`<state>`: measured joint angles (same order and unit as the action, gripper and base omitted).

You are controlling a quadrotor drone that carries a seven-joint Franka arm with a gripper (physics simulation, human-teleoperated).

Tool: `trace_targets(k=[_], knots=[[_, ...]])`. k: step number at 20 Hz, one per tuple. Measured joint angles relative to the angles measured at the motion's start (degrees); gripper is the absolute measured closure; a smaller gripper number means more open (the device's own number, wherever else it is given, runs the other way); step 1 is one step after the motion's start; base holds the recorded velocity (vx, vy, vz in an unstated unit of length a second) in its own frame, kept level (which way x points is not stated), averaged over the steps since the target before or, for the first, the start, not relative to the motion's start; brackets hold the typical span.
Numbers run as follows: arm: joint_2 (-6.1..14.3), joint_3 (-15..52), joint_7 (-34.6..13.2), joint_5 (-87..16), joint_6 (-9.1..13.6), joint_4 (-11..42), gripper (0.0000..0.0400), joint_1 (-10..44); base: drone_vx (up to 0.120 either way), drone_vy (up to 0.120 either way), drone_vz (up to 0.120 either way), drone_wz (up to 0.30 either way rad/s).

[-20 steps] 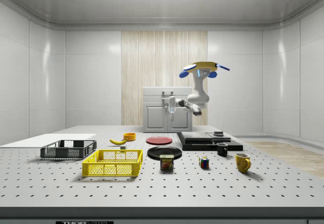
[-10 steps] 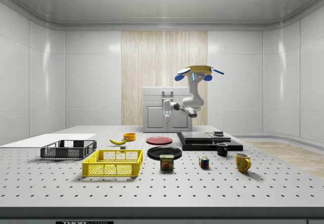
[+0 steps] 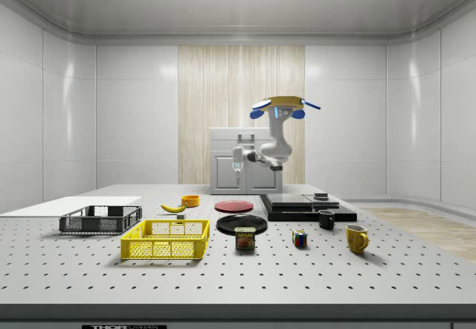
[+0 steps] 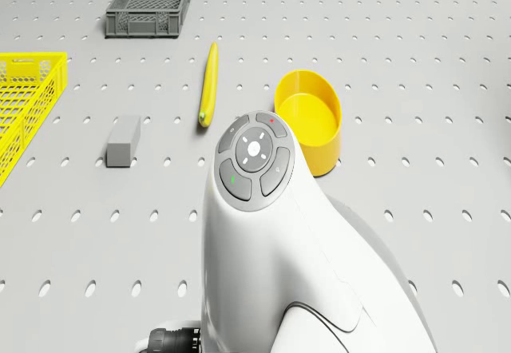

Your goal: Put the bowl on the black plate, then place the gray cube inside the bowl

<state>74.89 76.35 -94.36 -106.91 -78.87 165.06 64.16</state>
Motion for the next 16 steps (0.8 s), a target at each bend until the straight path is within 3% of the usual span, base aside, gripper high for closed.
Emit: trace_targets(k=[2,13,16], knots=[[0.42,0.1,-0.1,0.2,-0.39,-0.02,0.0,0.11,0.12,0.0,0.0,0.0],[2.58,0.56,-0.61,1.18,-2.4,-0.15,0.0,0.68,0.12,0.0,-0.12,0.0],[3.13,0.68,-0.74,1.43,-2.91,-0.18,0.0,0.82,0.12,0.0,0.0,0.0]])
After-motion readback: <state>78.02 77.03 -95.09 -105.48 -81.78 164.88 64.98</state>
